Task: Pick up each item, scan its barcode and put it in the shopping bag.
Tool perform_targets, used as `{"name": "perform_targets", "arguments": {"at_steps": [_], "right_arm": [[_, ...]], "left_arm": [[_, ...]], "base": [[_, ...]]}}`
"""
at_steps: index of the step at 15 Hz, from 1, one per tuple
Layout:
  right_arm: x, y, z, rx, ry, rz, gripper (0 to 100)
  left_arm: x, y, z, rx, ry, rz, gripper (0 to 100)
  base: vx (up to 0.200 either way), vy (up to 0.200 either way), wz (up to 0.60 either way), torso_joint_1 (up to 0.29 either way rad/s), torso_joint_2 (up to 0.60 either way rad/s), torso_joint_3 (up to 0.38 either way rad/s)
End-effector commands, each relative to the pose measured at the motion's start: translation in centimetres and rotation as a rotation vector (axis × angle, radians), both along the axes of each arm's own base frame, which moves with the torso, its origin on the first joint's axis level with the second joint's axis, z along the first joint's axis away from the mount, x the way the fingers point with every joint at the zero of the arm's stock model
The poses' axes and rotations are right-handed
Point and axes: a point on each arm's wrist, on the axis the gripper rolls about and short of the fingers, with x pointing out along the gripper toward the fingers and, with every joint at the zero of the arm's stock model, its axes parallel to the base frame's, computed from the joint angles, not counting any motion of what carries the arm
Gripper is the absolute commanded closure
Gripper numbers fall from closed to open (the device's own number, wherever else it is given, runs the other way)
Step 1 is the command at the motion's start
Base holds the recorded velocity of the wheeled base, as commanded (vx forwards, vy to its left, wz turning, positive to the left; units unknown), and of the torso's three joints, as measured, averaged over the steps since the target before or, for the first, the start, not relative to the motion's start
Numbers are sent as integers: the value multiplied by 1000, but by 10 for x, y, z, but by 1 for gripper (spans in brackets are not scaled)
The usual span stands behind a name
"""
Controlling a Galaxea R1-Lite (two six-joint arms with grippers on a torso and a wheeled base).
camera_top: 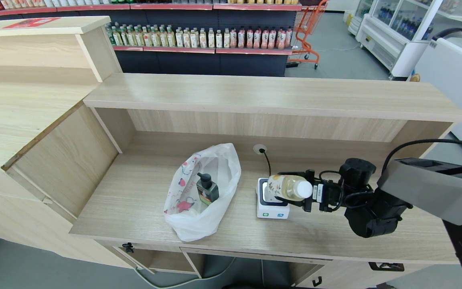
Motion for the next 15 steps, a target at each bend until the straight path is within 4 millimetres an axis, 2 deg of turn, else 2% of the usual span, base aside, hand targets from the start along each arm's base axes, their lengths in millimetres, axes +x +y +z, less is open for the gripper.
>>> {"name": "perform_targets", "arguments": {"at_steps": [1,8,10,12,13,14,15], "right_arm": [[2,5,-7,-2,7,12,100],[4,1,-4,0,-4,-2,100],[4,-8,6,5,-8,-24,100],[1,-16,29,32,17,-45,100],[-3,-25,53,66,40,-78,100],[-14,-36,86,103,58,-95,100],[-26,-42,109,136,89,-103,100]], "left_arm": [[0,0,0,0,1,0,0],[0,0,0,-1,1,2,0],[0,0,0,0,1,0,0],[0,0,0,0,1,0,0],[0,0,0,-1,1,0,0],[0,0,0,0,1,0,0],[0,0,0,0,1,0,0]], "base": [[0,0,0,0,0,0],[0,0,0,0,0,0],[0,0,0,0,0,0],[0,0,0,0,0,0],[0,0,0,0,0,0],[0,0,0,0,0,0],[0,0,0,0,0,0]]}}
